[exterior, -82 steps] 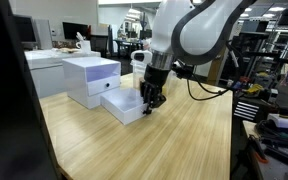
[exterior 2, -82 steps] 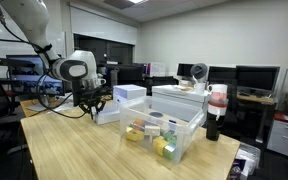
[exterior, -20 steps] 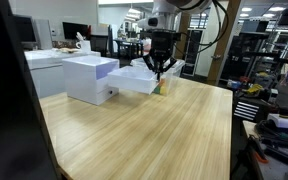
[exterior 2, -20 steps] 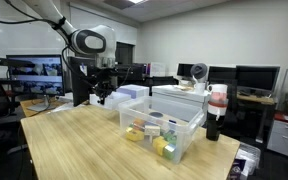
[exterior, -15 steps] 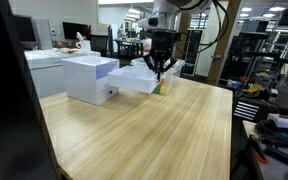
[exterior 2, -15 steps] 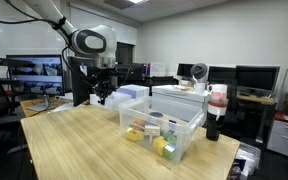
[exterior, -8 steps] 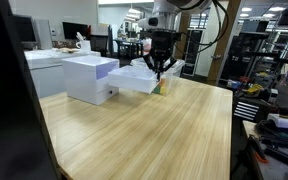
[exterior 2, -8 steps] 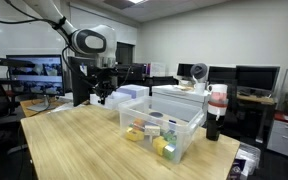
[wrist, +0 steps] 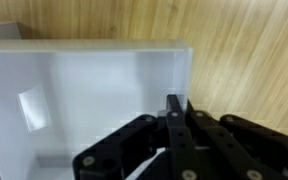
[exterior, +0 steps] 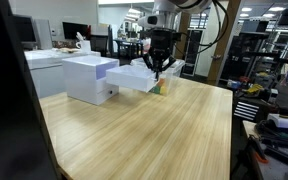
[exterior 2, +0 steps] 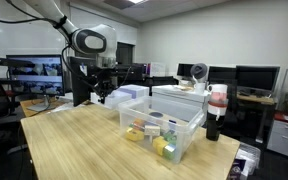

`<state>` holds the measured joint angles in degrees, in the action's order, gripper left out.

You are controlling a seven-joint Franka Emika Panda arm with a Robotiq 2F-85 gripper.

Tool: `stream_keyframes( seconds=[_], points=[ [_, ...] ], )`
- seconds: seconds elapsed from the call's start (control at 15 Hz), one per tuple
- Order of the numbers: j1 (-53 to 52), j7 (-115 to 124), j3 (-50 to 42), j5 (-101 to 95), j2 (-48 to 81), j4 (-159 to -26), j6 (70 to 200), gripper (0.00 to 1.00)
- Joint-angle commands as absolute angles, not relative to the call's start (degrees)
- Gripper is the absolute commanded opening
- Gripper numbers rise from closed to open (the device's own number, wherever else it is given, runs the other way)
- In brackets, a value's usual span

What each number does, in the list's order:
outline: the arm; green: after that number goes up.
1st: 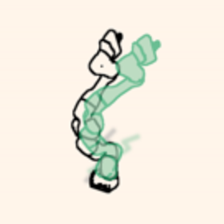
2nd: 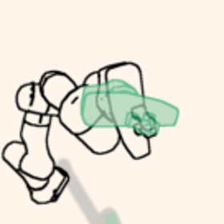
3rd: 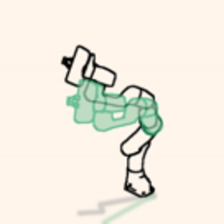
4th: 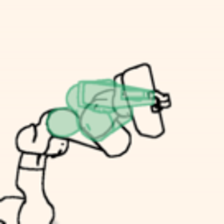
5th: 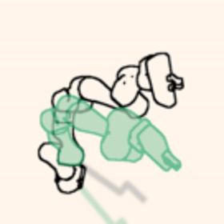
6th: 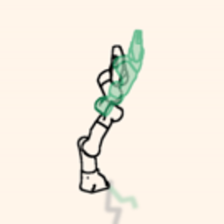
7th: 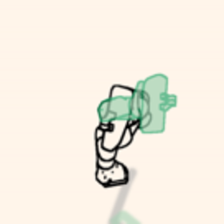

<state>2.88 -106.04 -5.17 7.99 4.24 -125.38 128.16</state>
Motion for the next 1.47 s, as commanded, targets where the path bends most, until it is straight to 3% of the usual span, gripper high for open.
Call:
stream_keyframes(
  seconds=[0.0, 1.4],
  points=[
    [4.0, -106.8, -4.3, 9.9, 3.7, -125.6, 129.4, 0.01],
    [3.5, -105.9, -3.5, 8.0, 5.8, -126.4, 136.0, 0.01]
  ],
)
